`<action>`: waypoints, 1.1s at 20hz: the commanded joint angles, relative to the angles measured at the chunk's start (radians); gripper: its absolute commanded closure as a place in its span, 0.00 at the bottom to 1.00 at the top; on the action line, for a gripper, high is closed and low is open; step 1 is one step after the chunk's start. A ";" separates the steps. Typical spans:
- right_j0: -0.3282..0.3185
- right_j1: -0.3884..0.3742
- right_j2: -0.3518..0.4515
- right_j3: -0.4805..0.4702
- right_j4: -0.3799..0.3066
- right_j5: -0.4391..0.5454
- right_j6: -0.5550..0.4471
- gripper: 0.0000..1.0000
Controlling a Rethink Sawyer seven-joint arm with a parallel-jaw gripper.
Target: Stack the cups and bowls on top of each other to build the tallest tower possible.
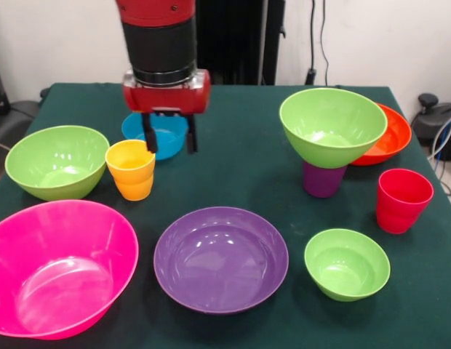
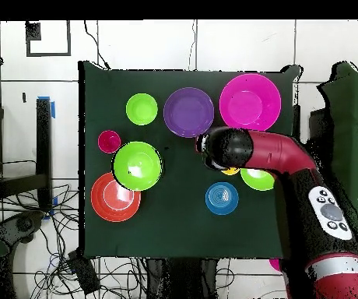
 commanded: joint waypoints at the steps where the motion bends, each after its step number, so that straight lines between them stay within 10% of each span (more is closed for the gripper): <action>1: -0.036 0.032 0.066 0.025 -0.115 0.068 -0.245 0.00; 22: -0.087 0.124 0.085 0.141 -0.167 -0.037 -0.117 0.00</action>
